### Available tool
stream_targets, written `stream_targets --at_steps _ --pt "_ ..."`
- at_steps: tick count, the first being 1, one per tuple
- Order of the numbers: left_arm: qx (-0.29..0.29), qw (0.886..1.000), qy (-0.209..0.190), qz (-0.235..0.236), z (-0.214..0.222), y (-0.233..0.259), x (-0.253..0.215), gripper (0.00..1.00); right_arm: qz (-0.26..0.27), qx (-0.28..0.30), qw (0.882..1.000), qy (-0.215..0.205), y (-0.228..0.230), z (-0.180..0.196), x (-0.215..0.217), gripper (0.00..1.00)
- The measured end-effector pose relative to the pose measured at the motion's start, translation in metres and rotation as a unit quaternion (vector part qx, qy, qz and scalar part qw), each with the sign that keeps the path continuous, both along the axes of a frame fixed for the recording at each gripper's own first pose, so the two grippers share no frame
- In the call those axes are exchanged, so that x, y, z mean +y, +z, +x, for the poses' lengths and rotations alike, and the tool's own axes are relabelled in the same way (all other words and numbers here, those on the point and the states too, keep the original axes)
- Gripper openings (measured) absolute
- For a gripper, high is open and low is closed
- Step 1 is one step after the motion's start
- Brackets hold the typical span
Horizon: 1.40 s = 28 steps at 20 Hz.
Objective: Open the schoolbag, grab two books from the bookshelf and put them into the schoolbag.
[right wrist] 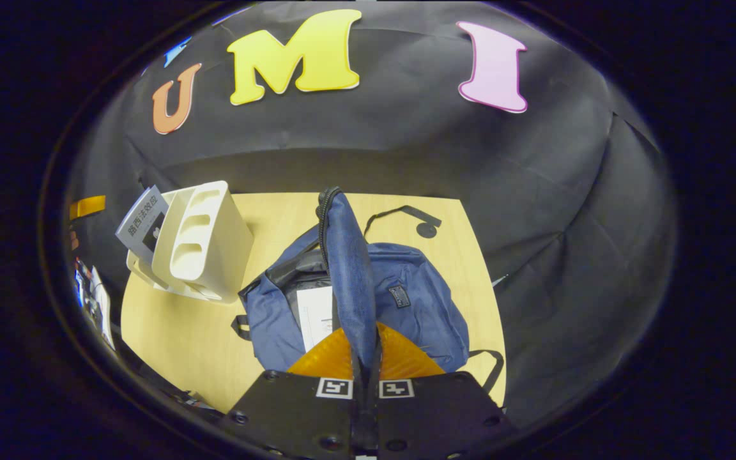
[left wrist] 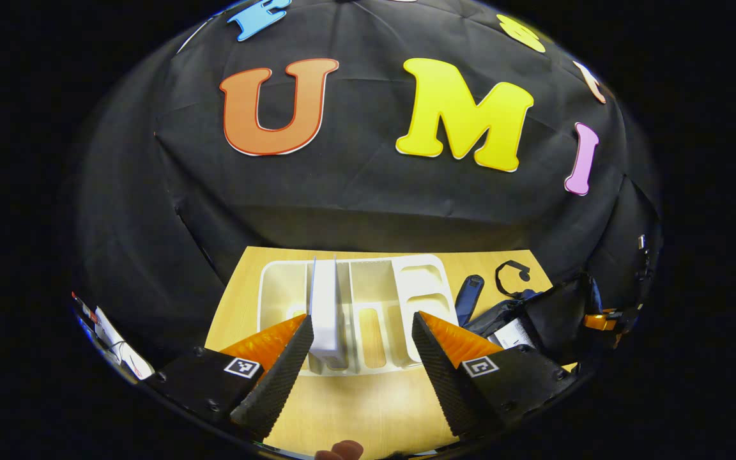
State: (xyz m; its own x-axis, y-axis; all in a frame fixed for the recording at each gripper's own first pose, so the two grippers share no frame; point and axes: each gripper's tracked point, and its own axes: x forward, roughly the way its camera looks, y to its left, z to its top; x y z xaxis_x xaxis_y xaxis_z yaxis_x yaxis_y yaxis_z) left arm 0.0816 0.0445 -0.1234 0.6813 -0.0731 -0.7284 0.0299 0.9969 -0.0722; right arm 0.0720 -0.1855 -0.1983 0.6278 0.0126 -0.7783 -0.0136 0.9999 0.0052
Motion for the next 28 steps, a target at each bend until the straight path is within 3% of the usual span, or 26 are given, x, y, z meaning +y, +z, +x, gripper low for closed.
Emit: stream_targets --at_steps 4,11,17,23,28 --pt "0.074 0.997 0.003 -0.033 0.012 -0.03 0.013 0.98 0.001 0.002 1.0 -0.011 -0.002 -0.003 -0.003 0.03" --pt "0.168 0.985 -0.008 -0.029 0.034 -0.072 0.03 0.98 0.0 0.006 1.0 -0.02 -0.003 -0.004 -0.004 0.0" --pt "0.252 0.967 -0.007 -0.035 0.03 -0.111 0.032 0.98 0.0 0.01 1.0 -0.027 -0.005 -0.005 -0.008 0.04" --pt "0.306 0.951 0.0 -0.039 0.023 -0.133 0.035 0.98 0.004 0.012 1.0 -0.027 -0.009 -0.006 -0.012 0.0" --pt "0.329 0.944 0.003 -0.025 0.021 -0.142 0.038 0.83 0.006 0.012 1.0 -0.023 -0.01 -0.004 -0.011 0.03"
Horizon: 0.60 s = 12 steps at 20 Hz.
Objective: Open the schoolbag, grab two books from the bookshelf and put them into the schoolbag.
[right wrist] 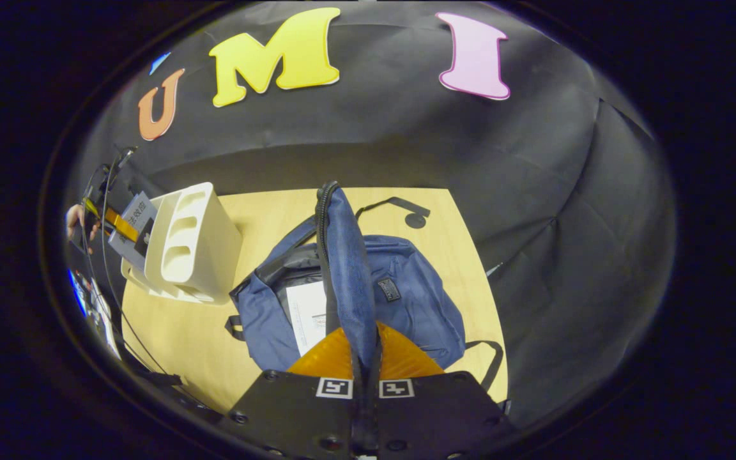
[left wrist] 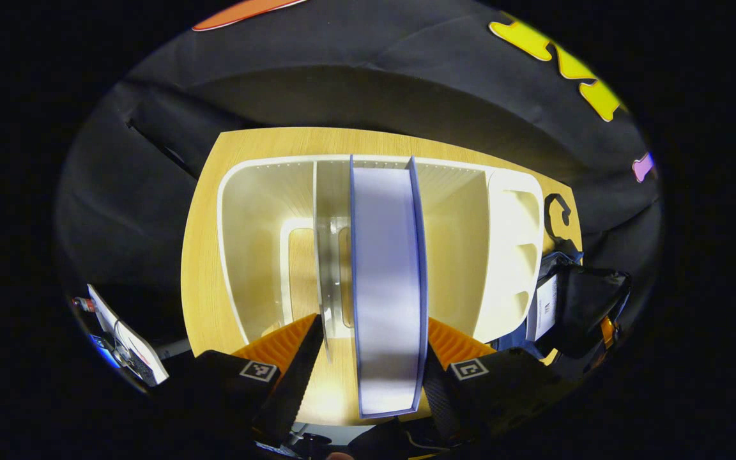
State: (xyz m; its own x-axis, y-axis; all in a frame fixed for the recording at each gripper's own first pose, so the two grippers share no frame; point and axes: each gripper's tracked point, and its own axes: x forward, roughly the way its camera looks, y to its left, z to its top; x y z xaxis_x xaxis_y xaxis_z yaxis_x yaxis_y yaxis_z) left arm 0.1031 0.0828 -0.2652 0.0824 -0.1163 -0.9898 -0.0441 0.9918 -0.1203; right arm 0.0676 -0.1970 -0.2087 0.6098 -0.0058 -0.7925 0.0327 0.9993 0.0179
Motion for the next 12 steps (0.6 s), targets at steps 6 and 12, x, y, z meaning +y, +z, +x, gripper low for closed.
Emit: stream_targets --at_steps 6,12 --pt "0.03 1.0 0.007 0.007 -0.004 -0.011 -0.003 0.63 0.005 -0.003 1.0 -0.002 -0.001 -0.002 -0.003 0.0" --pt "0.046 0.998 0.024 0.03 -0.014 -0.005 0.005 0.52 0.004 -0.008 1.0 0.003 -0.002 -0.004 -0.005 0.0"
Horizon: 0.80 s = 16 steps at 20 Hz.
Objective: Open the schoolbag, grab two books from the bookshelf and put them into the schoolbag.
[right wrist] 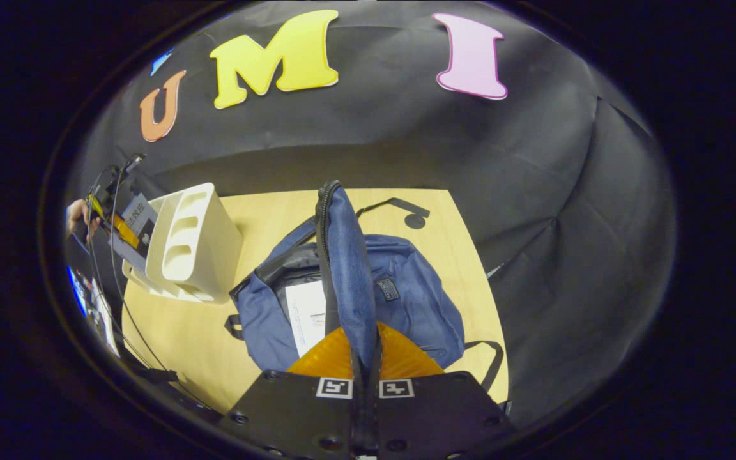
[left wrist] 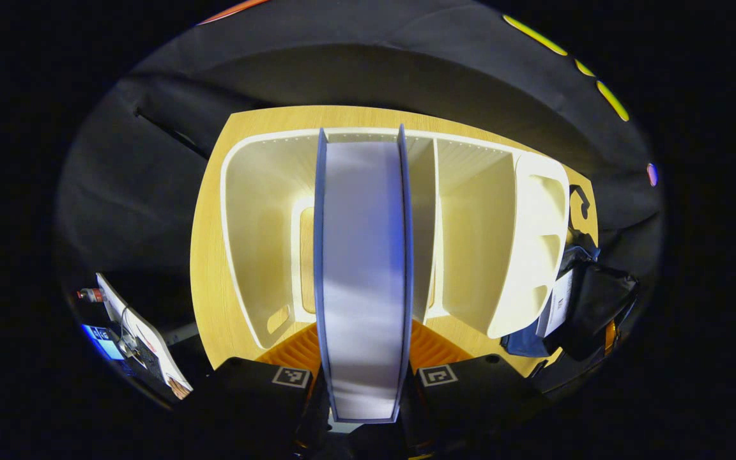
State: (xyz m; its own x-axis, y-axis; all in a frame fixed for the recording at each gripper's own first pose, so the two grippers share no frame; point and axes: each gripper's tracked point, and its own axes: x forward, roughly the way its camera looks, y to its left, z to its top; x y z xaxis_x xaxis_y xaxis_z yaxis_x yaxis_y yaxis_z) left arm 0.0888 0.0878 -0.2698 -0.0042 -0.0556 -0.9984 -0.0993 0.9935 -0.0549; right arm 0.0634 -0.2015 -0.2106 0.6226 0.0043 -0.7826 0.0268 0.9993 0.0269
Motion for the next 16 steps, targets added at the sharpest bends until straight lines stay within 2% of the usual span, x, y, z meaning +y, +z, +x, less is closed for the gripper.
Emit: stream_targets --at_steps 2,3,5,6,7,12,14,16 --pt "-0.008 1.0 0.005 -0.002 -0.003 0.01 0.002 0.42 0.001 -0.002 1.0 0.003 0.0 0.001 0.0 0.0" --pt "-0.013 1.0 0.005 -0.005 -0.007 0.018 0.001 0.46 0.002 -0.002 1.0 0.004 0.0 0.0 0.001 0.0" --pt "-0.026 1.0 0.004 -0.016 -0.014 0.033 -0.002 0.46 0.006 -0.003 1.0 0.007 -0.001 0.0 0.002 0.0" --pt "-0.036 0.999 0.003 -0.024 -0.018 0.043 -0.001 0.49 0.008 -0.004 1.0 0.008 -0.002 0.0 0.003 0.0" --pt "-0.045 0.998 0.001 -0.033 -0.023 0.054 -0.002 0.46 0.009 -0.004 1.0 0.01 -0.002 -0.001 0.003 0.0" --pt "-0.104 0.993 -0.019 -0.047 -0.056 0.114 0.011 0.45 0.012 -0.008 1.0 0.016 -0.002 -0.003 0.005 0.0" --pt "-0.135 0.989 -0.016 -0.057 -0.065 0.139 0.012 0.48 0.011 -0.008 1.0 0.019 -0.002 -0.004 0.007 0.0" --pt "-0.163 0.984 -0.011 -0.072 -0.072 0.159 0.012 0.45 0.013 -0.009 1.0 0.019 -0.003 -0.004 0.007 0.0"
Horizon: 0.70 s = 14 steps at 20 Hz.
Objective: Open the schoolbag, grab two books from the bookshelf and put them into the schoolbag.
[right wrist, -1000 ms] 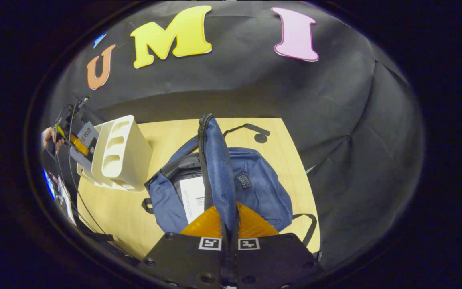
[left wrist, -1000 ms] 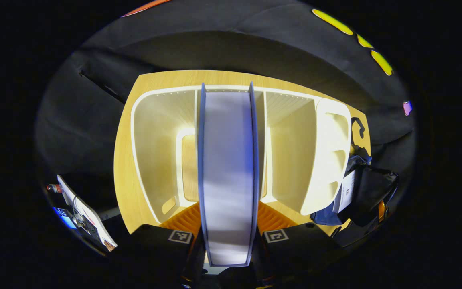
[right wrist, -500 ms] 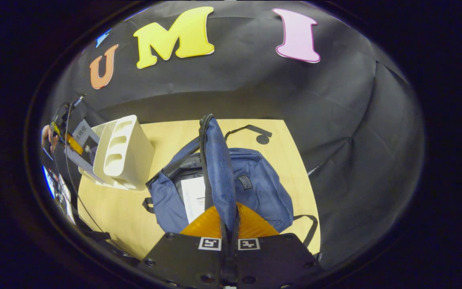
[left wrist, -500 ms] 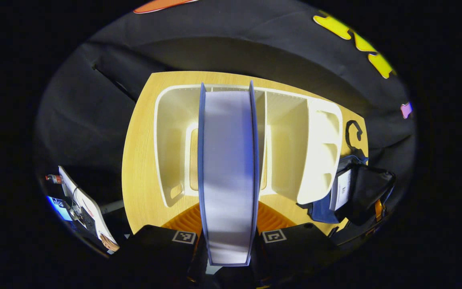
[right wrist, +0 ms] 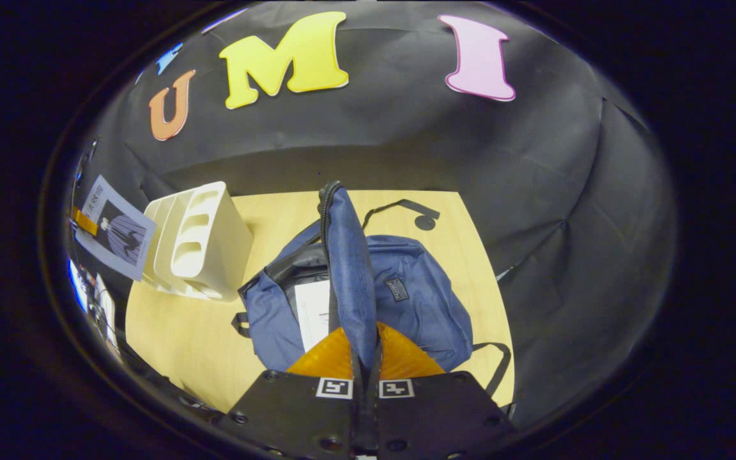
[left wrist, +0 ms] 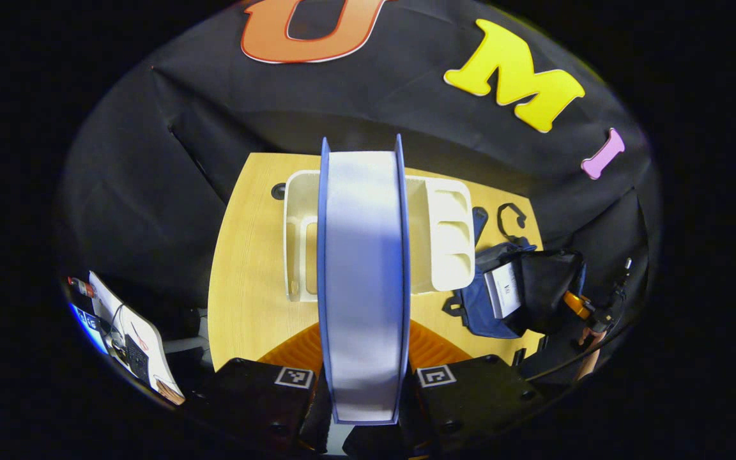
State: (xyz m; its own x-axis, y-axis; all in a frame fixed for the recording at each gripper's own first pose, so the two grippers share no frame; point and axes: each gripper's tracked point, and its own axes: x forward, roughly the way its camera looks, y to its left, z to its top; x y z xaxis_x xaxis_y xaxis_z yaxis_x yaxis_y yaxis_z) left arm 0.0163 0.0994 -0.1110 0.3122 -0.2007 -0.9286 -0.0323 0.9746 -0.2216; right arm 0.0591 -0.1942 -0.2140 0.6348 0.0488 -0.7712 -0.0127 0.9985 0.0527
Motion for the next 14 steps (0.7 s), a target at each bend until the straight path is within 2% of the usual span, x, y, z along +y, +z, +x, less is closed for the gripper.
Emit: stream_targets --at_steps 3,5,8,10,13,14 --pt "-0.044 0.998 0.004 -0.036 -0.005 0.022 -0.016 0.44 0.001 -0.001 1.0 0.0 0.001 0.0 -0.001 0.0" --pt "-0.071 0.994 0.016 -0.082 -0.002 0.034 -0.04 0.44 0.001 -0.002 1.0 -0.002 0.003 -0.002 -0.001 0.04" --pt "-0.102 0.983 0.03 -0.152 0.003 0.031 -0.087 0.44 -0.003 -0.002 1.0 -0.006 0.003 -0.002 -0.002 0.03" --pt "-0.132 0.974 0.015 -0.185 0.0 0.027 -0.121 0.44 -0.003 -0.002 1.0 -0.008 0.002 -0.003 -0.002 0.04" --pt "-0.158 0.954 -0.005 -0.253 -0.008 0.03 -0.177 0.44 -0.008 -0.003 1.0 -0.011 0.002 -0.005 -0.006 0.01" --pt "-0.161 0.948 -0.004 -0.273 -0.011 0.024 -0.192 0.44 -0.011 -0.003 1.0 -0.011 0.002 -0.006 -0.008 0.04"
